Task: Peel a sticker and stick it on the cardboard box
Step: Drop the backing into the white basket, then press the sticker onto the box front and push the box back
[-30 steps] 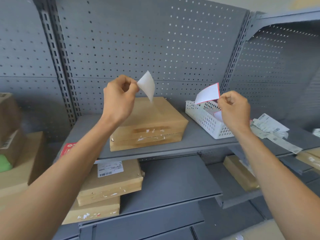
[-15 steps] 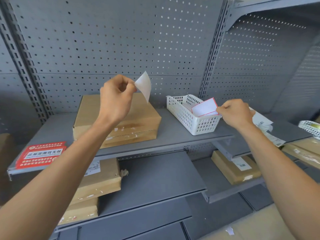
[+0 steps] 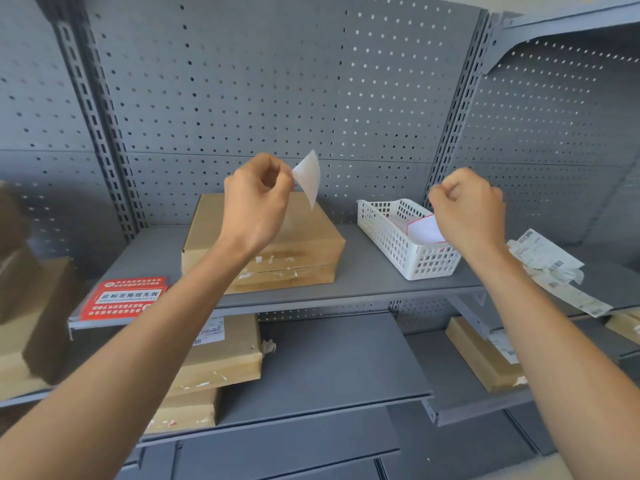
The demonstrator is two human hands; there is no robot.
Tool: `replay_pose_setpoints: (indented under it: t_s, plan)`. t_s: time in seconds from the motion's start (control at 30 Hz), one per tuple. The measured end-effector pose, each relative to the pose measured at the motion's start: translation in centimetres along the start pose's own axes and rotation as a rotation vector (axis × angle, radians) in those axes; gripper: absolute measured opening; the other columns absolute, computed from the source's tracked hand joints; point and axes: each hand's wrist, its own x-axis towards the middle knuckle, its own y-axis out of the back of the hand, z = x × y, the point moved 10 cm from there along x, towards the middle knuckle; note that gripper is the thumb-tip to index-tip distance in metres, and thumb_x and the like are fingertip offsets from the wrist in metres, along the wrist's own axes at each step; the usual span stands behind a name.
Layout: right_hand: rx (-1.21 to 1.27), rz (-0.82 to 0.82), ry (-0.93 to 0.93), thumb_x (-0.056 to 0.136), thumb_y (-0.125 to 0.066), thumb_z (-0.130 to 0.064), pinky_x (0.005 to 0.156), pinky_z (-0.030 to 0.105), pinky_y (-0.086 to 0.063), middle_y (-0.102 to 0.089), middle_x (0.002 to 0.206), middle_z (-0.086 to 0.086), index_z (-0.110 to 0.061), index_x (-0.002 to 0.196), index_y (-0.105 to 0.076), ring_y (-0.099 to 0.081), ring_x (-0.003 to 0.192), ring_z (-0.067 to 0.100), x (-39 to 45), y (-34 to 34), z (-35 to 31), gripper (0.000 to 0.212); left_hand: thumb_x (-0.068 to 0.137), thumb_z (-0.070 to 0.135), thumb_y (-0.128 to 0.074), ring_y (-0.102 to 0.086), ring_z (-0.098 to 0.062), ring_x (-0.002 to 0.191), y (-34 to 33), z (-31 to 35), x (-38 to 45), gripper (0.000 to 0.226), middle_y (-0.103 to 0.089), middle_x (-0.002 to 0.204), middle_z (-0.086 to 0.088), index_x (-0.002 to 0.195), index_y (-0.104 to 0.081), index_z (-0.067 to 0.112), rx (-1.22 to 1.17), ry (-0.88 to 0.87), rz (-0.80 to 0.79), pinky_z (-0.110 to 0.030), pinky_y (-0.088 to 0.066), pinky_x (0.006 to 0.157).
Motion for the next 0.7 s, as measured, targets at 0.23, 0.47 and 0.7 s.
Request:
replay_pose_setpoints:
  t_s: [0.23,0.47,0.7]
  plan:
    - [0.367,-0.250,0.134,0.092,-0.063,-0.030,0.063,0.029,-0.043,-0.069,0.068,0.000,-0.014,0.075,-0.068,-0.059,0.065,0.015,-3.3,-5.2,-10.9,0.024,0.094,0.030,-0.052,-0.065,-0.015,0.075,1.8,1.7,-1.2,0.016,-0.070,0.079,0.006,0.087,-0.065,0.021,0.120,-0.100,0.046,-0.043,-0.055,0.071]
    - [0.509,-0.338,0.158,0.095,-0.061,-0.042,0.059,0.030,-0.039,-0.070,0.070,0.012,-0.008,0.070,-0.068,-0.052,0.059,0.011,-5.7,-8.4,-16.4,0.042,0.096,0.031,-0.052,-0.060,-0.018,0.078,4.1,3.0,-2.7,0.017,-0.060,0.078,0.015,0.085,-0.060,0.021,0.313,-0.266,0.085,-0.042,-0.052,0.067]
    - [0.557,-0.401,0.131,0.095,-0.060,-0.046,0.057,0.016,-0.040,-0.074,0.073,0.007,-0.008,0.080,-0.074,-0.063,0.065,0.013,-6.9,-9.2,-18.1,0.043,0.098,0.027,-0.052,-0.055,-0.024,0.072,5.9,4.6,-4.2,0.024,-0.063,0.075,0.006,0.081,-0.060,0.013,0.492,-0.472,0.158,-0.040,-0.045,0.062]
